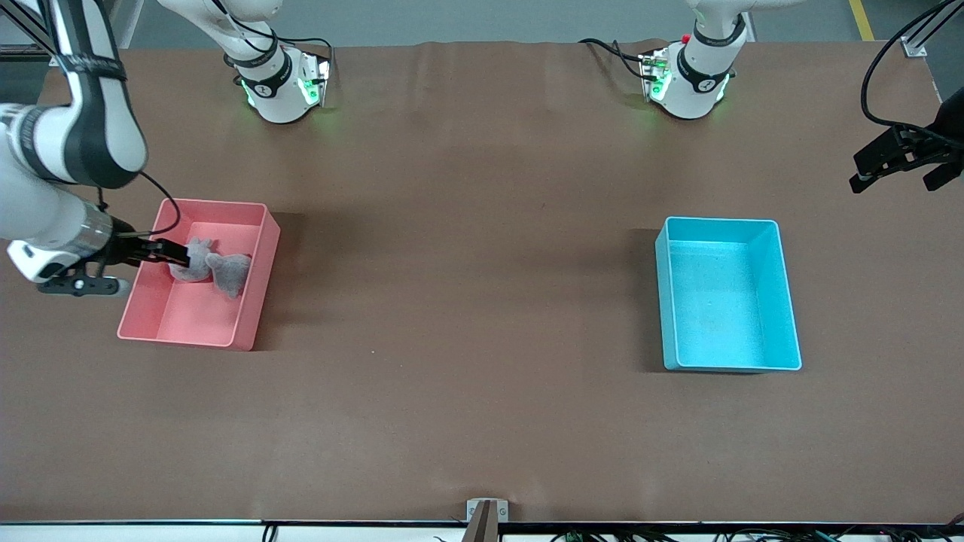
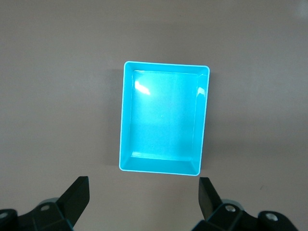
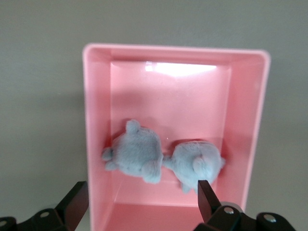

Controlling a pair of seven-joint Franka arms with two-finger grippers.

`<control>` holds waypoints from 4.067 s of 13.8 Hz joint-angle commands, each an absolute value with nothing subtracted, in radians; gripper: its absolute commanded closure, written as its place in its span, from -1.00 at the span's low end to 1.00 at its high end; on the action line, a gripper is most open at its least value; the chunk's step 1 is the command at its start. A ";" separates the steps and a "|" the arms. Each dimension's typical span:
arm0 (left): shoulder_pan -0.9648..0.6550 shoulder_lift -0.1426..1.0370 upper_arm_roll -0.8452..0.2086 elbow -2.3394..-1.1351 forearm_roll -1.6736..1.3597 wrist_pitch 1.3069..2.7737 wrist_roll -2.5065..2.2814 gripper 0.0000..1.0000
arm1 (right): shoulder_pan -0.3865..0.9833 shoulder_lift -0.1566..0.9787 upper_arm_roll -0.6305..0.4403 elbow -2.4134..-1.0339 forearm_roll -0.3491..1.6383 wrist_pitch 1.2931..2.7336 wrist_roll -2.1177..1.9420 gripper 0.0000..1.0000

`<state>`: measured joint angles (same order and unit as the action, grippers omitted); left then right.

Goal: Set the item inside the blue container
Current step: 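Reach into the pink box and grasp a grey plush with the right gripper, then lift the grey plush and carry it toward the table middle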

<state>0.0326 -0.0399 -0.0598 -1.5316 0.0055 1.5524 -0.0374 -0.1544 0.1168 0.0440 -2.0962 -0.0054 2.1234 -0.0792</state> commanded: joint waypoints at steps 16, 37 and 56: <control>0.040 -0.021 -0.060 -1.509 -0.008 1.540 -0.015 -1.00 | -0.170 0.333 0.060 -2.200 0.083 2.278 -0.158 -1.00; 0.028 0.000 -0.066 -1.502 -0.006 1.546 -0.032 -1.00 | -0.102 0.244 0.066 -1.693 0.077 1.564 -0.076 0.91; 0.008 0.046 -0.080 -1.529 -0.031 1.543 -0.017 -1.00 | 0.874 0.719 0.064 -1.479 0.080 2.374 1.174 0.77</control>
